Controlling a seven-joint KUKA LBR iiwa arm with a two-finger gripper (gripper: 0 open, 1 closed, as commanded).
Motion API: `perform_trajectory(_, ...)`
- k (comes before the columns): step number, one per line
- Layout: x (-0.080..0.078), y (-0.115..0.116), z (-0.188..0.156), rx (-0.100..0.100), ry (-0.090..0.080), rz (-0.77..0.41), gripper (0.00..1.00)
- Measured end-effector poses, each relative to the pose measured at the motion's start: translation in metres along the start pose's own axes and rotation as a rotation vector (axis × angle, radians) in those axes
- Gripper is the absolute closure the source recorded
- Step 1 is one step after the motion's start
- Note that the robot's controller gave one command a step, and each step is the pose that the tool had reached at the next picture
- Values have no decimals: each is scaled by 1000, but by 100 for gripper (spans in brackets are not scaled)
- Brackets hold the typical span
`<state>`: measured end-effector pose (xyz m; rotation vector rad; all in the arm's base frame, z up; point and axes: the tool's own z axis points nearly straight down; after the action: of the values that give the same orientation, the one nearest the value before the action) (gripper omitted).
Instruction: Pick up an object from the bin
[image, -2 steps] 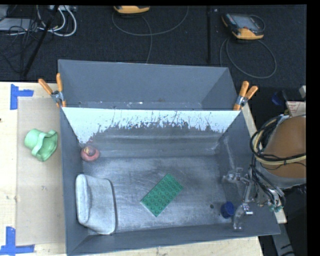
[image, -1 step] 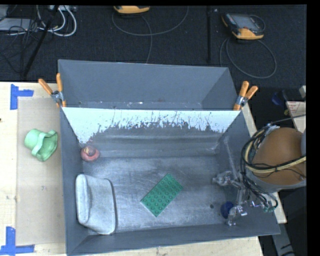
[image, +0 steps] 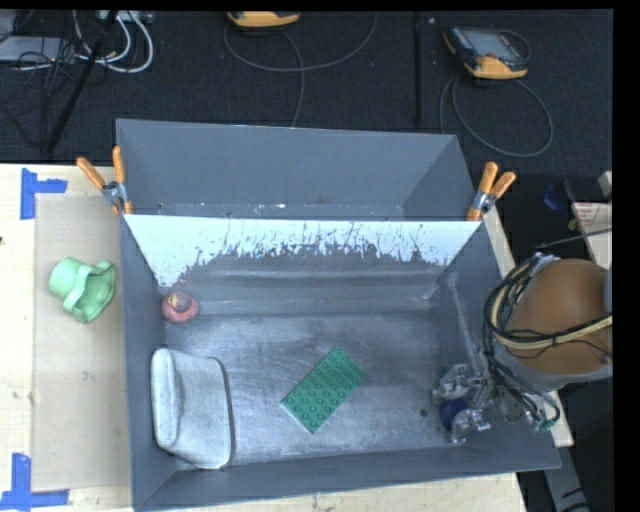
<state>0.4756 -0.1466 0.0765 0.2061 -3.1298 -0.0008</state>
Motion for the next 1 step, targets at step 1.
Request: perform_trajectory(1, -8, 1, -94, 4, -12, -65, 100)
